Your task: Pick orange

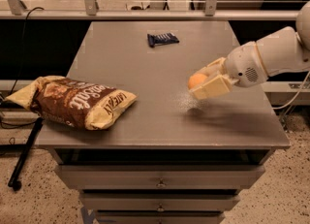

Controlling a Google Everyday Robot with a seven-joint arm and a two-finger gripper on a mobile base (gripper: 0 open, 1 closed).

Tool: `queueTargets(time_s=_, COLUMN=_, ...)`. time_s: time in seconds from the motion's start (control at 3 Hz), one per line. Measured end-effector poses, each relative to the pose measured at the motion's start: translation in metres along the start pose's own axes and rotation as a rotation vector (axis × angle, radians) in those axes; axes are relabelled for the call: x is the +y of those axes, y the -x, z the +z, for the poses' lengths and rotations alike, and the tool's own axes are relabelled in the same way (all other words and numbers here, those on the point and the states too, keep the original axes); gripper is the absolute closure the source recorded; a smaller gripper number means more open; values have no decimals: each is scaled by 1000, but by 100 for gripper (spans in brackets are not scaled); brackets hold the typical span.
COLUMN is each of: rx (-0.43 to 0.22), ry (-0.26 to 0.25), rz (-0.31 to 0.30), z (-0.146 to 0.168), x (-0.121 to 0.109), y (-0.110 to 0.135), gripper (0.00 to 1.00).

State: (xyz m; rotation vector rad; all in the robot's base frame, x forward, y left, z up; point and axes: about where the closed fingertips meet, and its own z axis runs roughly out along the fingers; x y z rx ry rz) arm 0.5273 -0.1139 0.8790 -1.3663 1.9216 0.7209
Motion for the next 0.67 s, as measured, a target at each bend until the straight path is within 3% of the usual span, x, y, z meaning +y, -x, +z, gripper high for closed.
queueTargets(time_s=0.33, rx=-187, ry=69, rz=2, z=-15, x=-3, y=29, gripper=100)
queueTargets(time_s=0.67, rx=-224, ry=83, rz=5, z=-16, x=-2, y=37, gripper=100)
